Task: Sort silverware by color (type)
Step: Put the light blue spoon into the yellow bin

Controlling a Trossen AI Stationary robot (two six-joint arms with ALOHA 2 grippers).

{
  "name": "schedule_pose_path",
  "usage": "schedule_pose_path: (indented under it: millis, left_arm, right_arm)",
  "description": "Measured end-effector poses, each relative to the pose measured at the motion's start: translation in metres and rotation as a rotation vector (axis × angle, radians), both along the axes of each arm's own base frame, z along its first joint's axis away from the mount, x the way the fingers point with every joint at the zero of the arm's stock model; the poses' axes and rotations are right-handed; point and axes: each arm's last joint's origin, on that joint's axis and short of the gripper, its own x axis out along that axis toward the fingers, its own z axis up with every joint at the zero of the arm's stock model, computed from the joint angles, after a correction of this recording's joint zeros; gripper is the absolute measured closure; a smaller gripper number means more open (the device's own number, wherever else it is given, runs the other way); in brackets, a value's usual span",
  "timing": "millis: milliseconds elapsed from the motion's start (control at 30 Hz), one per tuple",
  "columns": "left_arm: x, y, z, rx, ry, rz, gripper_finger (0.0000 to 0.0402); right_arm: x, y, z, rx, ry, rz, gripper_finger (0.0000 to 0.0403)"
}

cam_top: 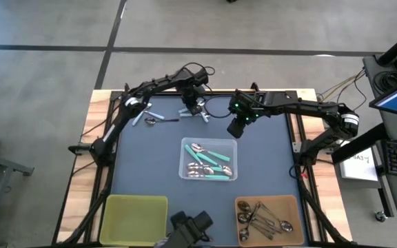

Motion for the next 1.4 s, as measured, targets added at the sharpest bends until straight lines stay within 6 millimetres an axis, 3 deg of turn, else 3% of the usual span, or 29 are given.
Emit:
schedule_pose_path:
  millis: [133, 333, 533, 667, 800, 1000, 1133, 1400]
  left_arm:
    - [0.001, 0.0, 0.007, 0.002, -0.007, 0.02, 0.0379]
    - [-0.004, -0.004, 0.044, 0.01, -0.024, 0.018, 0.039]
    - [-0.011, -0.028, 0.08, -0.067, -0.096, -0.02, 0.039]
    - [-0.028, -0.043, 0.101, -0.06, -0.1, -0.018, 0.039]
    - [-0.059, -0.065, 0.118, -0.053, -0.105, 0.044, 0.039]
    - [-0.122, -0.123, 0.123, -0.053, -0.156, 0.239, 0.0388]
    - [-0.161, -0.18, 0.121, -0.079, -0.211, 0.362, 0.0387]
    - [-0.216, -0.292, 0.123, -0.245, -0.283, 0.443, 0.0389]
  right_arm:
    - [0.0, 0.0, 0.0, 0.0, 0.0, 0.0, 0.028]
    - [0.0, 0.0, 0.0, 0.0, 0.0, 0.0, 0.028]
    - [-0.001, 0.0, -0.004, 0.006, 0.014, -0.001, 0.028]
    - [-0.004, 0.002, -0.014, 0.018, 0.044, -0.001, 0.028]
    - [-0.009, 0.004, -0.026, 0.033, 0.085, -0.001, 0.028]
    - [-0.015, 0.006, -0.041, 0.05, 0.127, 0.0, 0.028]
    - [-0.013, 0.005, -0.041, 0.032, 0.114, 0.028, 0.028]
    - [0.001, 0.0, -0.034, -0.042, -0.044, 0.048, 0.028]
